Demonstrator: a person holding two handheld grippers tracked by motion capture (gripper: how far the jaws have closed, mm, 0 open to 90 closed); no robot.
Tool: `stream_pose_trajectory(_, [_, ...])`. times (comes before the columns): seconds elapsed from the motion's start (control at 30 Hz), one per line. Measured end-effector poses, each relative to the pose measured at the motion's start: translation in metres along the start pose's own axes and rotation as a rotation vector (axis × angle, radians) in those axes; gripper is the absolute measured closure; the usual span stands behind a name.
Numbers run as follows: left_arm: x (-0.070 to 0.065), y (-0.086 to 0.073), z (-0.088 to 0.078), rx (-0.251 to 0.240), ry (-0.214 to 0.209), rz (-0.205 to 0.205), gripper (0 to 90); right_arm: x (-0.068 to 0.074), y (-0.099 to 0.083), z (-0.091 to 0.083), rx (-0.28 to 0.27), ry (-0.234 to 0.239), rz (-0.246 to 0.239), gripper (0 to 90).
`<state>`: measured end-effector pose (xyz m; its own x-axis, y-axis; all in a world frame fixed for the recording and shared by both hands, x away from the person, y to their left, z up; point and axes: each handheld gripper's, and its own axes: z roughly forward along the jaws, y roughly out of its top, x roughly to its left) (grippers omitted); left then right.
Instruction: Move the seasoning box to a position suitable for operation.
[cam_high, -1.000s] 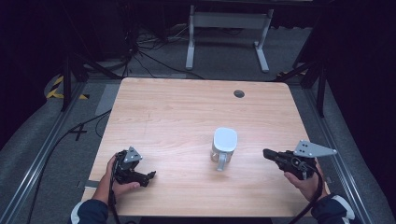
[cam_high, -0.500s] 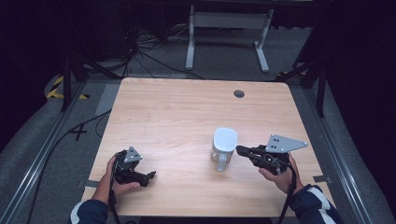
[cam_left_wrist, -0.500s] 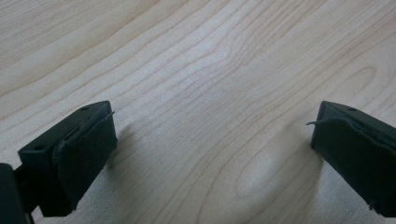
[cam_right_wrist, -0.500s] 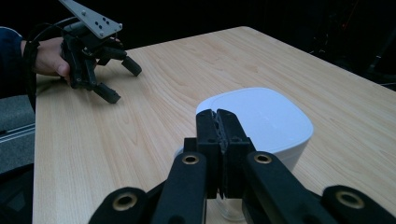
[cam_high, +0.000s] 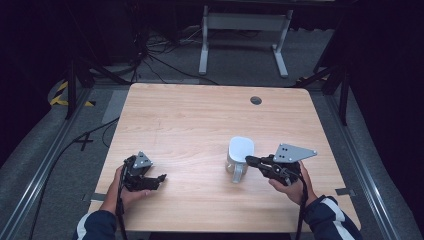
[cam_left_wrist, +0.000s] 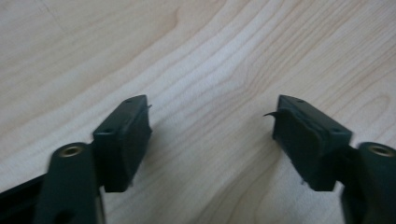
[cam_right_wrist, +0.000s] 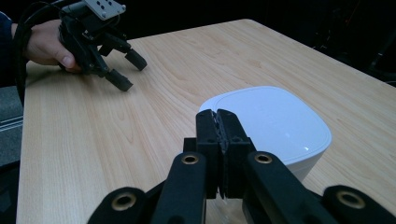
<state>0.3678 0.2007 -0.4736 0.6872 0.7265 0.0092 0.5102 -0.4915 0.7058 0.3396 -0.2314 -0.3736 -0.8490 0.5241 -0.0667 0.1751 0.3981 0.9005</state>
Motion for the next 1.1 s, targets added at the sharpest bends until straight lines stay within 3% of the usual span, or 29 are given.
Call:
stream_pose_trajectory(0.1, [-0.001,0.006,0.001,0.001,-0.031,0.006,35.5,0.0,0.0,0.002,0.007,-0.003,-0.003,88.6])
stream_pose_trajectory(0.17, [-0.001,0.01,0.001,-0.025,-0.052,0.005,42.4,-0.001,0.0,0.003,0.01,-0.008,-0.005,88.6])
stream_pose_trajectory(0.57, [-0.009,0.039,0.006,-0.076,-0.079,0.039,59.2,-0.003,-0.004,0.009,0.028,-0.023,-0.011,88.2])
stream_pose_trajectory(0.73, [-0.015,0.061,0.013,-0.114,-0.106,0.049,65.7,-0.004,-0.002,0.007,0.01,-0.033,-0.006,88.4])
stream_pose_trajectory(0.93, [-0.028,0.089,0.025,-0.146,-0.131,0.094,69.5,-0.007,-0.004,0.009,0.021,-0.034,0.003,88.5])
stream_pose_trajectory(1.1, [-0.039,0.111,0.034,-0.173,-0.141,0.108,72.5,-0.005,-0.005,0.009,0.026,-0.028,-0.002,88.7])
